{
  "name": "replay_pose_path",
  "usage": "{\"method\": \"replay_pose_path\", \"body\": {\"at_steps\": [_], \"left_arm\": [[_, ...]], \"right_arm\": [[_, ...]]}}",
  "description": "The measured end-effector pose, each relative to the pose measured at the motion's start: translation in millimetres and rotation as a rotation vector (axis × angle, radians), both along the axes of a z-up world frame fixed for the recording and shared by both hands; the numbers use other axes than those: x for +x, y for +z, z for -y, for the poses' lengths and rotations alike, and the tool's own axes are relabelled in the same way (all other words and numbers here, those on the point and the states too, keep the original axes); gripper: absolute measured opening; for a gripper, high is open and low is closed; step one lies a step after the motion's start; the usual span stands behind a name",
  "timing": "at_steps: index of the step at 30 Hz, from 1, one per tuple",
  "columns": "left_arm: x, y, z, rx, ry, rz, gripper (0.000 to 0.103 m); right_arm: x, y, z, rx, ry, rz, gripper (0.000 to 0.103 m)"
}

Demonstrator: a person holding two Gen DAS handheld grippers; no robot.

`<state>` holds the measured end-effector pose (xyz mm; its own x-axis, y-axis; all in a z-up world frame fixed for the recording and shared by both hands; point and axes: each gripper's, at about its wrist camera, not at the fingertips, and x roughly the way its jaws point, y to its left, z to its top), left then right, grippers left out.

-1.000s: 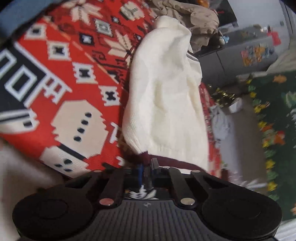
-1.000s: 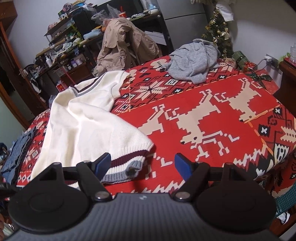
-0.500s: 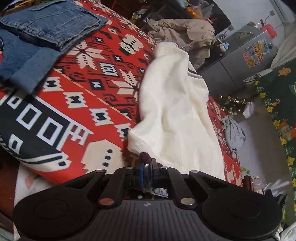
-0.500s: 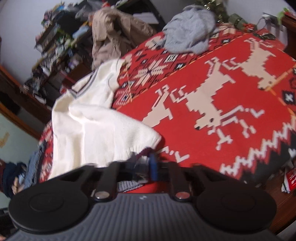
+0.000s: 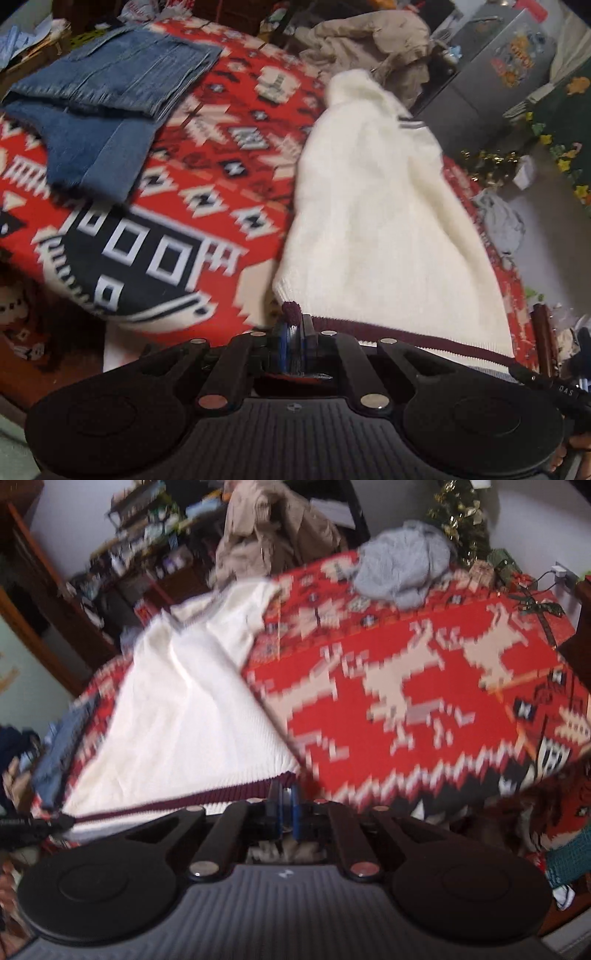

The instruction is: Fold clothes

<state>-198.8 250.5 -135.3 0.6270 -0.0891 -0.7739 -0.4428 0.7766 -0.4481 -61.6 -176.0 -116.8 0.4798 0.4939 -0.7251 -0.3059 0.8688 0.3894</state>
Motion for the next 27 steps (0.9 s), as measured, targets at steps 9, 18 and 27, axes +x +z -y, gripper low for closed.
{"method": "replay_pose_path", "body": {"at_steps": [9,18,27], "left_arm": [[-8,12,-13,0.049,0.050,0.030,0.006],[-1,3,-16,0.032,0.047,0.010,0.006],[3,30,-52,0.063,0.120,0.072,0.024]], "right_arm": [[-16,1,-29,-0.051,0.129,0.025,0.008],[26,21,4,0.016,-0.043,0.058,0.021],[97,32,-52,-0.047,0.069,0.086,0.021]]}}
